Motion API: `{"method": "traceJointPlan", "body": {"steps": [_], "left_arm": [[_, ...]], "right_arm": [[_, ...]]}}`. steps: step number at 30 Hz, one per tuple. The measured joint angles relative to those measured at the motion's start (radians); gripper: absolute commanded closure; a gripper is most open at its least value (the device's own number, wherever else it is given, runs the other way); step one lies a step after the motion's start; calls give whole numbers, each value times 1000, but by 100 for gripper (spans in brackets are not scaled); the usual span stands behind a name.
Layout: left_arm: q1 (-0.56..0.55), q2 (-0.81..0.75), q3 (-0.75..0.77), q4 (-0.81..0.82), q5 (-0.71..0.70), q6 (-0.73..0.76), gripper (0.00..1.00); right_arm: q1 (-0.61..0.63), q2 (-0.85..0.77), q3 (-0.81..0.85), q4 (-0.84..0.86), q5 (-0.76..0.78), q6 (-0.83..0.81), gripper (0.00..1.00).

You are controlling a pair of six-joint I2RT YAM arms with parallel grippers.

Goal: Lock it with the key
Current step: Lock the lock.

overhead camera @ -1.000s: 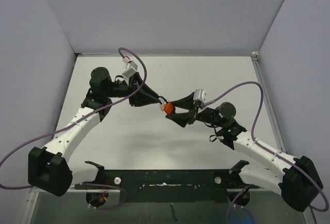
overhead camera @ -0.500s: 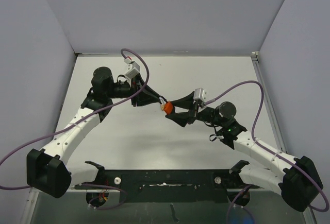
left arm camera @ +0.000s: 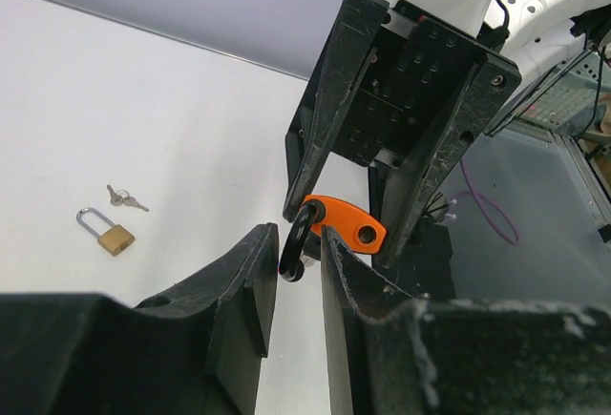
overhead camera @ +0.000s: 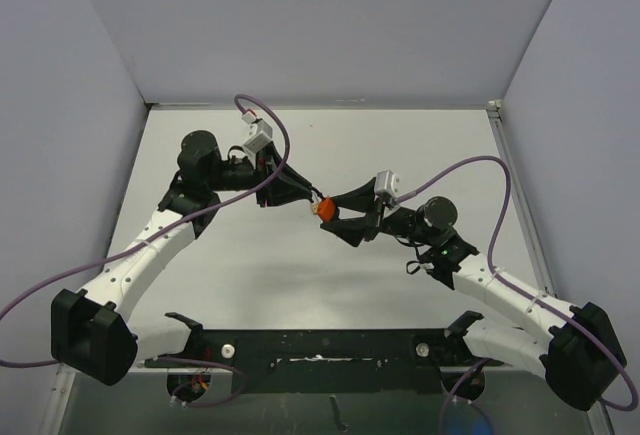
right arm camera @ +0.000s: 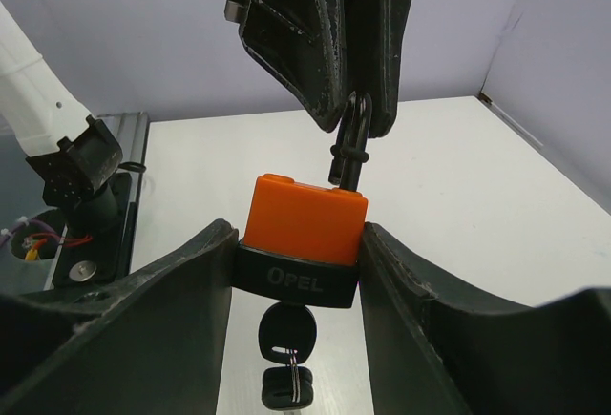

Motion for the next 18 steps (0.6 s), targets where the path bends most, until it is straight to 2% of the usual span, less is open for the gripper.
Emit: {"method": "traceJointPlan", "body": {"steps": [9,16,18], "left_arm": [[-7,0,0,5,8,0,85],[-9,0,0,5,11,2,100],[-10,0,0,5,10,2,100]], "right_arm": [[0,0,2,-11,2,0,100],[0,0,3,-20,5,-1,100],[0,0,4,-22,6,-1,90]]}}
